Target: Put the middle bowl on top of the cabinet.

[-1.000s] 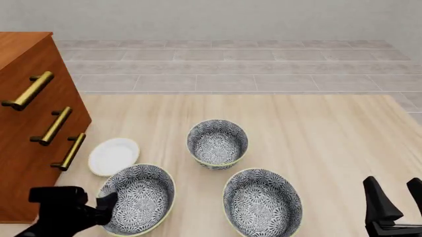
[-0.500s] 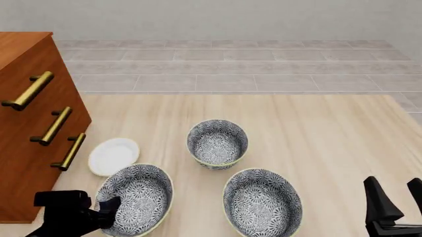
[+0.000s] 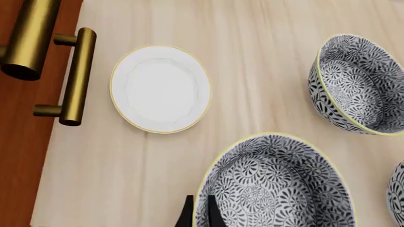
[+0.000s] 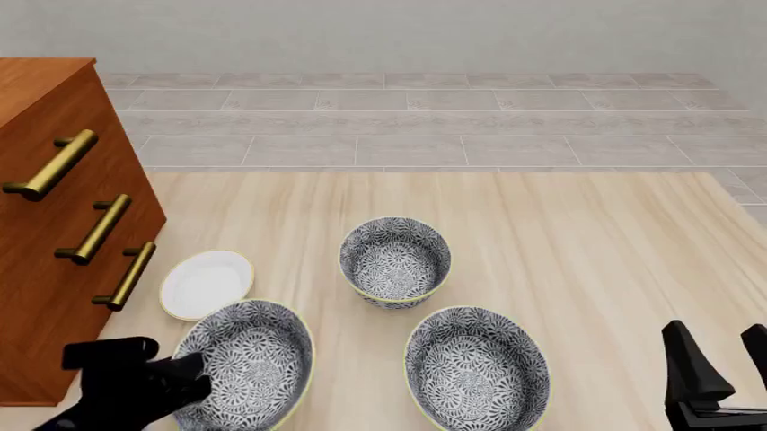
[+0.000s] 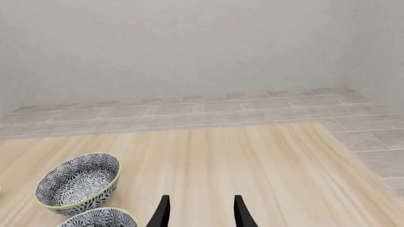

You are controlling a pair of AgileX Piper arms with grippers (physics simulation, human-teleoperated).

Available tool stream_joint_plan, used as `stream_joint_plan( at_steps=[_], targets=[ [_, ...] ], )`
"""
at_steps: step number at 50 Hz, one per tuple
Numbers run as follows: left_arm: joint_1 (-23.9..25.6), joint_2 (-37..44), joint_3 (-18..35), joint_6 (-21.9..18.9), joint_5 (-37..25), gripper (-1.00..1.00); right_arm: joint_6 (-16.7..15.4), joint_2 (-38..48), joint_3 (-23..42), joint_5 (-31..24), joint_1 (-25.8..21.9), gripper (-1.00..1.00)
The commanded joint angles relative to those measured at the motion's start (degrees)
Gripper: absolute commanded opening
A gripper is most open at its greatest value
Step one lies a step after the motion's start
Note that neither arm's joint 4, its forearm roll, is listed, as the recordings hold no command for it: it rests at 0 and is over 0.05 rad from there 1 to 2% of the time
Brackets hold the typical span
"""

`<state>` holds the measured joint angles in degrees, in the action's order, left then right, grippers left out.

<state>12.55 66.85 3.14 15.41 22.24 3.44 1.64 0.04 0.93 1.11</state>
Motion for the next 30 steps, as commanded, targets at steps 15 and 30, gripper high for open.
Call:
stream_joint_plan(
  at_steps=[15, 30],
  targets=[
    [4.9, 1.4, 7.2, 1.1, -12.9, -1.0, 0.5, 0.2, 0.0, 0.1, 0.3, 1.0],
    [9.3, -8.4, 12.9, 6.1, -25.3, -1.0, 0.8, 0.4, 0.0, 0.2, 0.3, 1.0]
  ],
)
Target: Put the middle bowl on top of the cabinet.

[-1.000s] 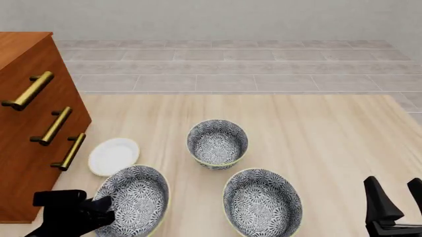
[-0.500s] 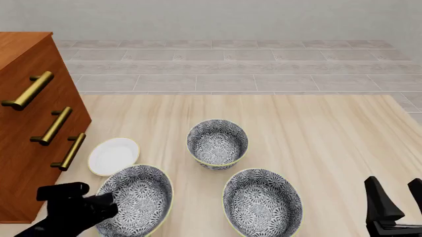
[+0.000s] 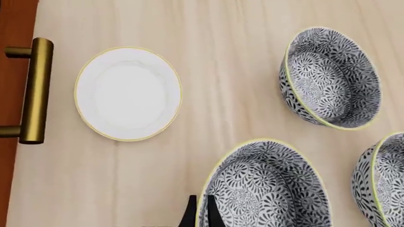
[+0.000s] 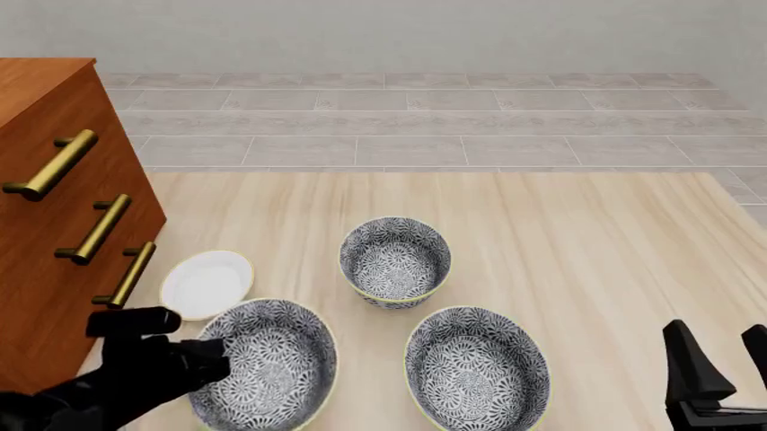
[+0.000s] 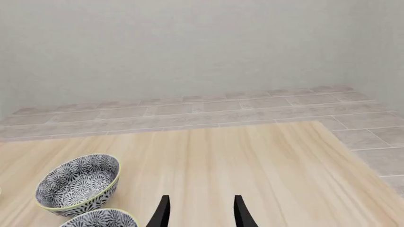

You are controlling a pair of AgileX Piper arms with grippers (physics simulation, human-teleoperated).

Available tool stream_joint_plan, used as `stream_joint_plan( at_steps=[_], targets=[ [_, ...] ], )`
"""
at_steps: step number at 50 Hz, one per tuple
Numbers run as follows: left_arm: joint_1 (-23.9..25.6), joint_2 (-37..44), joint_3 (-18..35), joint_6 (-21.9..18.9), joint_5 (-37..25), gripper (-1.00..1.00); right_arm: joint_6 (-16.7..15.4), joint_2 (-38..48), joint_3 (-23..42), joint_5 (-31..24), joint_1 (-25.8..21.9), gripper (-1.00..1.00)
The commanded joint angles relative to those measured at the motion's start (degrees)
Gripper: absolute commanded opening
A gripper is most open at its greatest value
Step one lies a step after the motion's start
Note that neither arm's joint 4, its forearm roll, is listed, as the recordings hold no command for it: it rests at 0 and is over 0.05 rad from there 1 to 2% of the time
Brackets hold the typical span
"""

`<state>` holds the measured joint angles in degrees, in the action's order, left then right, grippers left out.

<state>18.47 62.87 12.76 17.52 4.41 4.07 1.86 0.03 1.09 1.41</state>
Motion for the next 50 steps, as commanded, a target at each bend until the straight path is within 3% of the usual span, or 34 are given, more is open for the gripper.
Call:
stream_joint_plan(
  at_steps=[1, 14, 15, 17, 19, 21, 31, 50],
  targets=[
    [3.6, -4.7, 3.5, 4.1, -8.0, -1.0, 0.2, 0.2, 0.0, 0.1, 0.0, 1.0],
    [4.9, -7.4, 6.9, 7.2, -13.5, -1.0, 0.2, 0.7, 0.0, 0.4, -0.1, 1.0],
    [6.1, -6.8, 7.4, 9.1, -14.5, -1.0, 0.2, 0.9, 0.0, 0.6, -0.1, 1.0],
    [4.7, -8.0, 9.4, 5.6, -16.4, -1.0, 0.2, 0.9, 0.0, 0.6, -0.2, 1.0],
    [5.4, -8.2, 9.8, 6.2, -17.0, -1.0, 0.1, 1.0, 0.0, 0.6, -0.2, 1.0],
    [4.2, -9.8, 11.9, 3.9, -18.8, -1.0, 0.1, 0.8, 0.0, 0.5, -0.2, 1.0],
    [3.3, -11.0, 16.3, 4.9, -22.7, -1.0, 0.0, 1.3, 0.0, 0.9, -0.2, 1.0],
    [1.2, -8.2, 26.2, 2.0, -31.1, -1.0, 0.0, 0.6, 0.0, 0.3, 0.0, 1.0]
  ],
)
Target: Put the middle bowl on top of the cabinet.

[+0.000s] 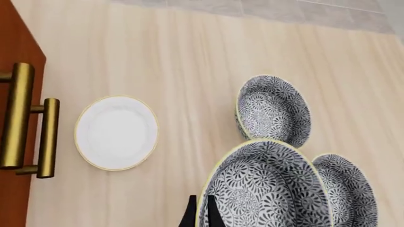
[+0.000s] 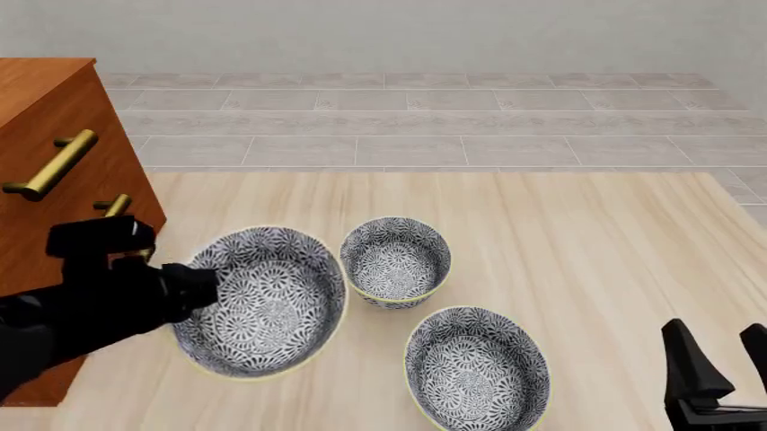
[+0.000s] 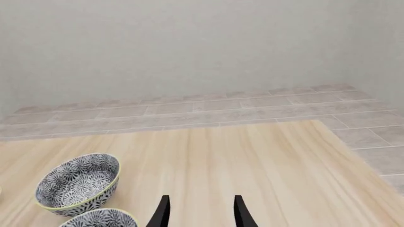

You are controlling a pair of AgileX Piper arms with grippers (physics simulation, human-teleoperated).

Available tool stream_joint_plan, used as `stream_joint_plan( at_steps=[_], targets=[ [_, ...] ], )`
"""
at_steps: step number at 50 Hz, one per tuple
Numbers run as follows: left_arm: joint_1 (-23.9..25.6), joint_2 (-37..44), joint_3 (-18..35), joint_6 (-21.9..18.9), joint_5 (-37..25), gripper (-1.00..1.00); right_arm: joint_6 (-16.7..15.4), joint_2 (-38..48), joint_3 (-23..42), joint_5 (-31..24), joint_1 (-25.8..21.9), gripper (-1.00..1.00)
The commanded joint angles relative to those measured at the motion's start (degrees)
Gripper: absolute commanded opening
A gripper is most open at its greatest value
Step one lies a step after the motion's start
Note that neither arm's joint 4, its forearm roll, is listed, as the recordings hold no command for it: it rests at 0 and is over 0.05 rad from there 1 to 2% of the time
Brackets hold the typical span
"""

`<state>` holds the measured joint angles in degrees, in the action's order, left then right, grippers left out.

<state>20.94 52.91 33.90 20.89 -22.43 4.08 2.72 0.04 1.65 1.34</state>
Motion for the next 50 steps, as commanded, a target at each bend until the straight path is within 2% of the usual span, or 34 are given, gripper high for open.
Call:
stream_joint_plan(
  at_steps=[1, 2, 4, 6, 11, 14, 16, 18, 19, 20, 22, 28, 31, 41, 42, 50],
  targets=[
    [-1.2, 1.5, 5.3, -1.6, -4.3, -1.0, 0.0, -0.3, 0.0, -0.2, 0.1, 1.0],
    [-1.4, 1.5, 5.9, -2.4, -4.6, -1.0, -0.1, -0.3, 0.0, -0.3, 0.1, 1.0],
    [-2.4, 2.6, 6.8, -1.9, -5.5, -1.0, 0.1, -0.4, 0.0, -0.3, 0.2, 1.0],
    [-1.4, 2.4, 7.2, -1.0, -5.9, -1.0, 0.1, -0.1, 0.0, 0.0, 0.2, 1.0],
    [-4.1, 4.8, 9.5, -2.9, -8.1, -1.0, 0.3, -0.1, 0.0, 0.0, 0.2, 1.0],
    [-3.5, 5.4, 10.4, -0.8, -9.1, -1.0, 0.3, -0.1, 0.0, 0.0, 0.2, 1.0],
    [-3.7, 5.7, 11.5, -1.0, -9.7, -1.0, 0.3, -0.2, 0.0, -0.1, 0.2, 1.0],
    [-4.8, 6.2, 11.9, 0.2, -10.1, -1.0, 0.3, -0.4, 0.0, -0.2, 0.3, 1.0],
    [-7.3, 7.6, 12.6, -1.3, -11.1, -1.0, 0.4, -0.6, 0.0, -0.4, 0.4, 1.0],
    [-8.1, 7.7, 12.9, -0.2, -11.2, -1.0, 0.3, -0.7, 0.0, -0.5, 0.4, 1.0],
    [-6.6, 8.3, 13.6, 0.9, -11.8, -1.0, 0.3, -0.9, 0.0, -0.7, 0.4, 1.0],
    [-7.0, 8.7, 15.6, 1.5, -13.5, -1.0, 0.4, -1.2, 0.0, -0.9, 0.6, 1.0],
    [-5.1, 9.3, 15.2, 6.2, -13.4, -1.0, 0.5, -1.5, 0.0, -1.2, 0.6, 1.0],
    [-3.8, 9.2, 16.4, 10.5, -14.4, -1.0, 0.7, -1.3, 0.0, -1.1, 0.7, 1.0],
    [-3.0, 8.9, 15.9, 12.6, -14.2, -1.0, 0.7, -1.5, 0.0, -1.2, 0.7, 1.0],
    [-3.6, 9.6, 19.0, 11.3, -16.1, -1.0, 0.8, -1.4, 0.0, -1.1, 0.8, 1.0]
  ],
)
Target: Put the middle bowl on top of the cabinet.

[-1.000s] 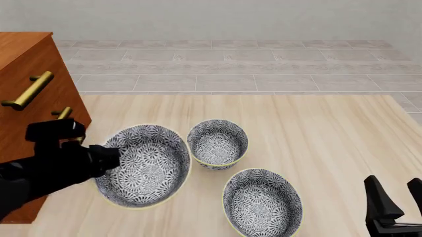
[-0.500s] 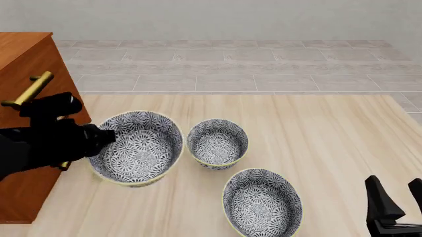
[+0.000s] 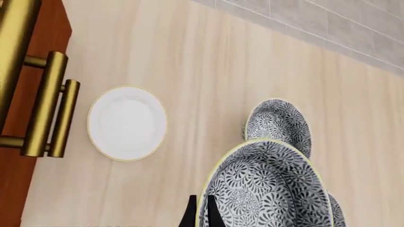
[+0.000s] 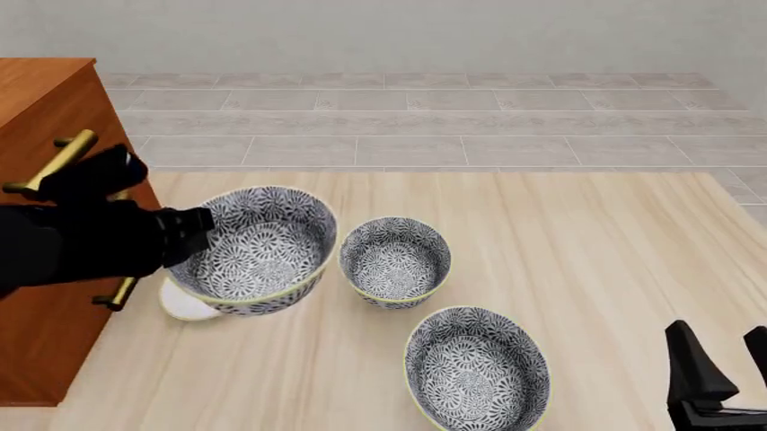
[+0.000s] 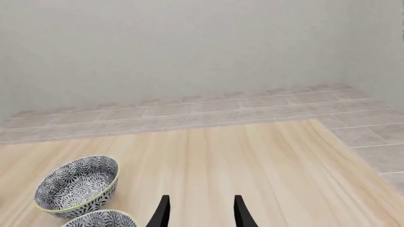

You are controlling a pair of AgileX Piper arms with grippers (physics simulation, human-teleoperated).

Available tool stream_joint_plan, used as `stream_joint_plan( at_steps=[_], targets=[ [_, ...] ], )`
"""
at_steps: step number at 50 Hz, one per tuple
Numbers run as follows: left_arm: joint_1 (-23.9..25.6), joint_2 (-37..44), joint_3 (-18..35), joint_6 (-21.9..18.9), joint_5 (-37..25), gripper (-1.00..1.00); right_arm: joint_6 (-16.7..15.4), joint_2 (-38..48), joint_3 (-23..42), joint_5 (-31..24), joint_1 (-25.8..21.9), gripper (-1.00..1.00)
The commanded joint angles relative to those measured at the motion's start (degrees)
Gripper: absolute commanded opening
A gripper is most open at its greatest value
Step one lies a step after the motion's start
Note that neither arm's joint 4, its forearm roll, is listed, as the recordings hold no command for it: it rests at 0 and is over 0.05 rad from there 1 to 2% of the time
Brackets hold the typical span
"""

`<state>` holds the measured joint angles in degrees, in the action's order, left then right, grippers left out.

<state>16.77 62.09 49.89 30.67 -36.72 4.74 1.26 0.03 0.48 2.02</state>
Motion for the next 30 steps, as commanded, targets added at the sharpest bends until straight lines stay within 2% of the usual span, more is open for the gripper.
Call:
stream_joint_plan(
  at_steps=[1, 9, 11, 13, 19, 20, 30],
  targets=[
    [0.2, 0.6, 3.6, 1.2, -2.3, -1.0, 0.1, -0.2, 0.0, -0.2, 0.1, 1.0],
    [-0.7, 1.6, 5.9, 2.1, -4.0, -1.0, 0.2, 0.2, 0.0, 0.2, 0.1, 1.0],
    [-2.0, 2.2, 6.9, 0.9, -4.8, -1.0, 0.2, 0.1, 0.0, 0.1, 0.1, 1.0],
    [-2.9, 2.3, 7.2, 1.6, -5.1, -1.0, 0.2, 0.2, 0.1, 0.1, 0.1, 1.0],
    [-4.9, 3.7, 10.4, -0.3, -7.5, -1.0, 0.3, 0.1, 0.0, 0.0, 0.1, 1.0],
    [-6.5, 3.9, 12.1, -1.8, -8.5, -1.0, 0.3, 0.0, 0.0, -0.1, 0.1, 1.0],
    [-6.3, 4.5, 18.0, -1.7, -12.5, -1.0, 0.1, 0.5, 0.0, 0.2, -0.1, 1.0]
  ],
)
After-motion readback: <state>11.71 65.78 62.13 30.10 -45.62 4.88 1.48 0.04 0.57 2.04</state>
